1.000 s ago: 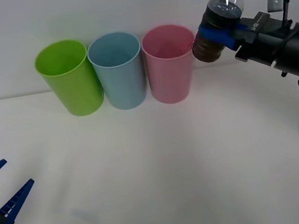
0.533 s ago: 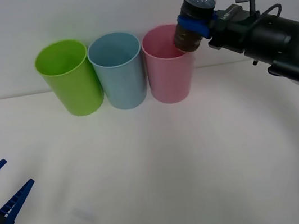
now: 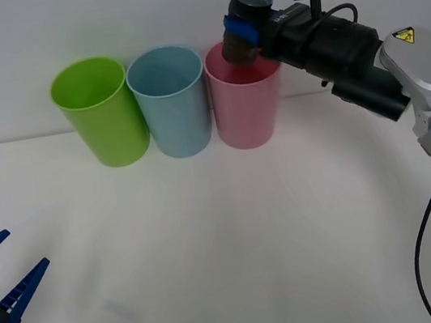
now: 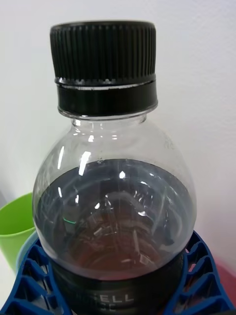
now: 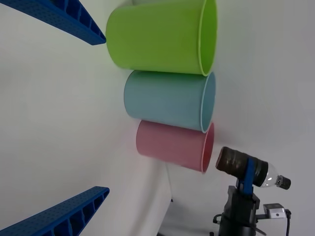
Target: Grasp the object on the table and drop it into the matching bin: aluminum can to the light blue bin, PET bottle to the pink bin.
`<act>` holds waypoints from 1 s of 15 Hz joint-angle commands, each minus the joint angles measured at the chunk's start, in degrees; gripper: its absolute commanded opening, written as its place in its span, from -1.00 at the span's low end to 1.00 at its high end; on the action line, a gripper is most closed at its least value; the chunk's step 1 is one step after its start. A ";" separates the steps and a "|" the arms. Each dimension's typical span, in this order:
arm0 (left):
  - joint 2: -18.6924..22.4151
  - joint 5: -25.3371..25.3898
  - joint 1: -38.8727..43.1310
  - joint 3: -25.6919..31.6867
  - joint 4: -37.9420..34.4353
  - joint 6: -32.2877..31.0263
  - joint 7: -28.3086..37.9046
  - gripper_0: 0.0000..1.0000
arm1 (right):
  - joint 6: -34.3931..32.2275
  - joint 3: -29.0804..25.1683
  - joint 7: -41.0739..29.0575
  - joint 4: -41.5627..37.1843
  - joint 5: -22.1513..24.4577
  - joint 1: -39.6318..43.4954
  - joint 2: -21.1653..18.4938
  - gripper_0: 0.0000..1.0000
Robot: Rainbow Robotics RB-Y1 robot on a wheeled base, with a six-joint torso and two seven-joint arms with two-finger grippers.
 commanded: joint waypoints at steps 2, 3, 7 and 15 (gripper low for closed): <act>0.00 0.00 0.00 0.00 0.00 0.00 0.00 1.00 | 2.94 -2.08 0.33 3.04 5.42 -2.04 4.31 -1.00; 0.00 0.00 0.00 0.00 0.00 0.00 0.00 1.00 | 3.11 -3.13 0.33 3.65 7.00 -2.39 5.37 -1.00; 0.00 0.00 0.00 0.00 0.00 0.00 0.00 1.00 | 4.61 -5.42 0.33 4.79 11.31 -3.27 7.83 -1.00; 0.00 0.00 0.00 0.00 0.00 0.00 0.00 1.00 | 4.61 -5.42 0.69 4.79 11.48 -3.27 7.74 -0.83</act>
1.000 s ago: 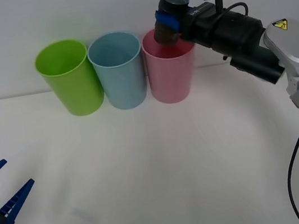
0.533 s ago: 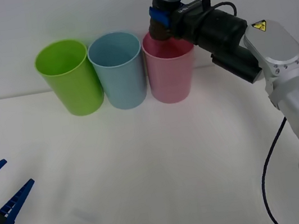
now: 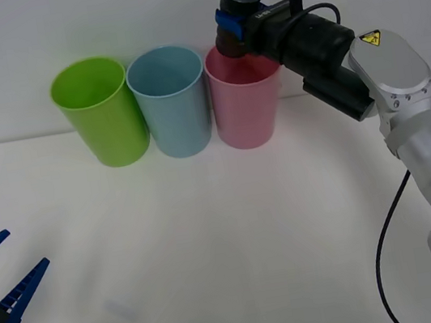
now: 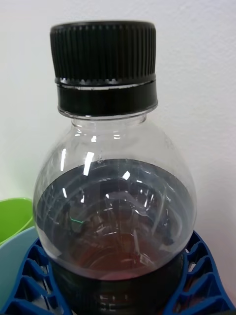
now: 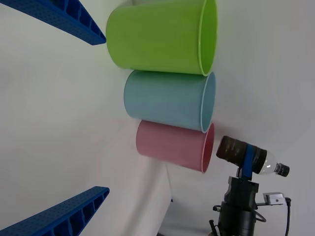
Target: Grasp the object on the table and drop it into the matching bin: aluminum can to the light blue bin, PET bottle to the pink bin.
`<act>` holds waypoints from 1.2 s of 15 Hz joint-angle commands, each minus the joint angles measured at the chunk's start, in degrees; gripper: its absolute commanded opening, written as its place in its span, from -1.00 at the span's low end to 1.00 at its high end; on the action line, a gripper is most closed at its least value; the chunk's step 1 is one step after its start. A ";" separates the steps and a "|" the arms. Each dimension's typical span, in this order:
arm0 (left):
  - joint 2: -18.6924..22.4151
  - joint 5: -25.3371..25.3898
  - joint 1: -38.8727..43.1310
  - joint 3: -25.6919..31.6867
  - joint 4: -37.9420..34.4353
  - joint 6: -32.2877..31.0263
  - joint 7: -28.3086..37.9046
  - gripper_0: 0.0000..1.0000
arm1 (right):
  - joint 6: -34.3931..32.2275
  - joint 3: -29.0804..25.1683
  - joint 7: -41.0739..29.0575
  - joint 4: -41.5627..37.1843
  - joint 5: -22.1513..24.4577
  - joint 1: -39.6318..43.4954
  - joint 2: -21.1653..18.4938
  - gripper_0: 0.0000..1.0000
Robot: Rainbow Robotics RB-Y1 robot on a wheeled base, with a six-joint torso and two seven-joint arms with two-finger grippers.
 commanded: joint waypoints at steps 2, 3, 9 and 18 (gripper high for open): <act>0.00 0.00 0.00 0.00 0.00 0.00 0.00 1.00 | -0.08 0.00 0.36 -0.01 -0.04 0.03 -0.07 0.33; 0.00 0.00 0.00 0.00 0.00 0.00 0.00 1.00 | -0.08 0.00 0.45 -0.01 0.04 -0.06 -0.16 1.00; 0.00 0.00 0.00 0.00 0.00 0.00 0.00 1.00 | -1.92 -0.09 0.62 -0.01 -1.01 0.12 -1.12 1.00; 0.00 0.00 0.00 0.00 0.00 0.00 0.00 1.00 | -7.64 -0.44 1.15 -7.92 -3.82 6.89 -6.40 1.00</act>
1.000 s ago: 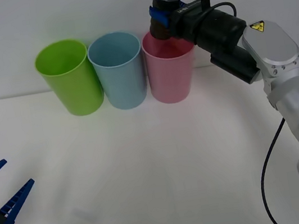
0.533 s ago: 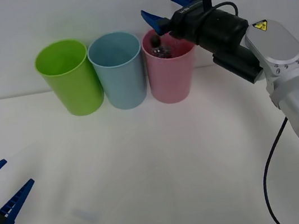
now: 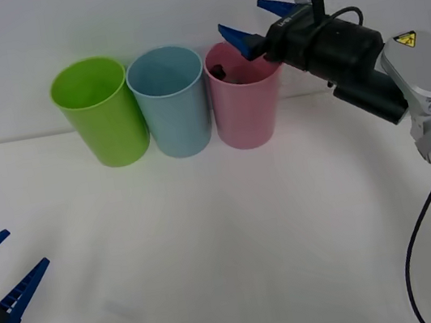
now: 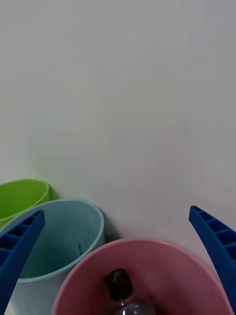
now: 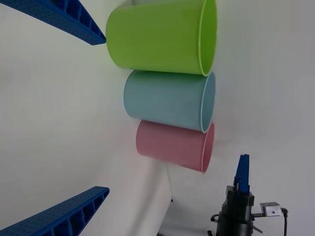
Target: Grasp the object on the table and drop it into the matching bin: aluminum can to the light blue bin, PET bottle to the pink bin.
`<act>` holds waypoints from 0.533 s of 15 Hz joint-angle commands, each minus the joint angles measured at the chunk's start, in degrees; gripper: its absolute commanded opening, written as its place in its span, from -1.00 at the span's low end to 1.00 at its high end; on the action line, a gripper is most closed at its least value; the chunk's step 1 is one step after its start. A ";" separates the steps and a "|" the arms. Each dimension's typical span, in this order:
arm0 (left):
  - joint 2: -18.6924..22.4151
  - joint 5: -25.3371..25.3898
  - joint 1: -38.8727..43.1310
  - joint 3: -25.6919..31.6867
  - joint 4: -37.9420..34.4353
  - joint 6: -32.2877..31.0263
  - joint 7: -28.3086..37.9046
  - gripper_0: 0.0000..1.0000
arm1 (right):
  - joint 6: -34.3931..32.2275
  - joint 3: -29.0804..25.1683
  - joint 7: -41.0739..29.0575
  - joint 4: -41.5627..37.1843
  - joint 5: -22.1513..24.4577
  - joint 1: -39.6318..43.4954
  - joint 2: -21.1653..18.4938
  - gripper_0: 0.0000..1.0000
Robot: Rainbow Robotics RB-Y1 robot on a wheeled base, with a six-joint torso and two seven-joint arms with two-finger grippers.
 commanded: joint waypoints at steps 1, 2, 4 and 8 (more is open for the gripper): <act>0.00 0.00 0.00 0.00 0.00 0.00 0.00 1.00 | -1.36 0.00 -0.02 -3.91 -1.45 3.36 -2.15 1.00; 0.00 0.00 0.00 0.00 0.00 0.00 0.00 1.00 | -1.53 0.09 -0.02 -5.49 -1.80 4.76 -3.12 1.00; 0.00 0.00 0.00 0.00 0.00 0.00 0.00 1.00 | -1.53 0.09 -0.29 -9.80 -2.77 8.63 -5.84 1.00; 0.00 0.00 0.00 0.00 0.00 0.00 0.00 1.00 | -1.80 0.00 -0.29 -16.83 -6.37 15.84 -11.64 1.00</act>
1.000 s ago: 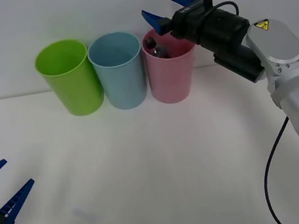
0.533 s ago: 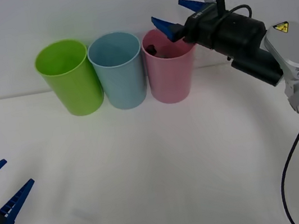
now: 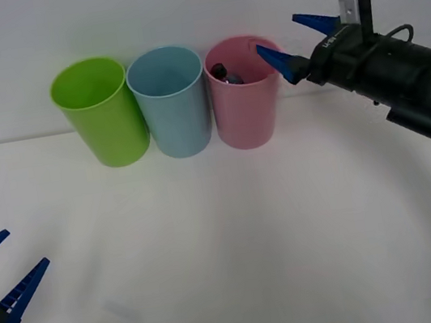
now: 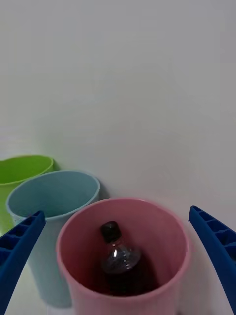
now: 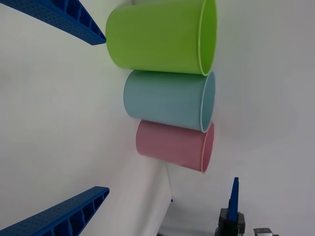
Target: Grasp the object on the table and drop it into the matching bin: aluminum can to the light blue bin, PET bottle to the pink bin.
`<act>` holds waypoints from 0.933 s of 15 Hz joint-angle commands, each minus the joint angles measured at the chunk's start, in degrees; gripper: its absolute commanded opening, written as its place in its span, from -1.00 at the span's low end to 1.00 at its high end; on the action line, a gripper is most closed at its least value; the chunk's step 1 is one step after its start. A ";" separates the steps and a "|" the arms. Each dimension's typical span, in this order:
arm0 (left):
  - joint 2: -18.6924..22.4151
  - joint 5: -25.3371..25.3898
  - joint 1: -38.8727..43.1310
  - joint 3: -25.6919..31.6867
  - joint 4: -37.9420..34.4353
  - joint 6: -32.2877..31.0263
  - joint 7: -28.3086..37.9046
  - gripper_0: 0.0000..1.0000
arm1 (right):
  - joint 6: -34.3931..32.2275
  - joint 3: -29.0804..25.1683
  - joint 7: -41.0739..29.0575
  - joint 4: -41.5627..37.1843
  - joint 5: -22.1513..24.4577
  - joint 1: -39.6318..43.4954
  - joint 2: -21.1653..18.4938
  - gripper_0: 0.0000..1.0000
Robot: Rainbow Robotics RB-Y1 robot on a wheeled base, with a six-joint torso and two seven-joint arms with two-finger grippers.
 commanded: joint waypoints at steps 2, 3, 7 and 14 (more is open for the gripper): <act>0.00 0.00 0.00 0.00 0.00 0.00 0.00 1.00 | -0.01 -0.21 0.11 -6.12 -4.72 7.07 -6.00 1.00; 0.00 0.00 0.00 0.00 0.00 0.00 0.00 1.00 | -0.01 -0.56 0.29 -7.44 -6.04 8.92 -7.32 1.00; 0.00 0.00 0.00 0.00 0.00 0.00 0.00 1.00 | -0.19 -3.72 0.99 -12.54 -9.73 16.92 -11.62 1.00; 0.00 0.00 0.00 0.00 0.00 0.00 0.00 1.00 | -7.31 -13.74 4.33 -16.67 -11.84 31.07 -11.71 1.00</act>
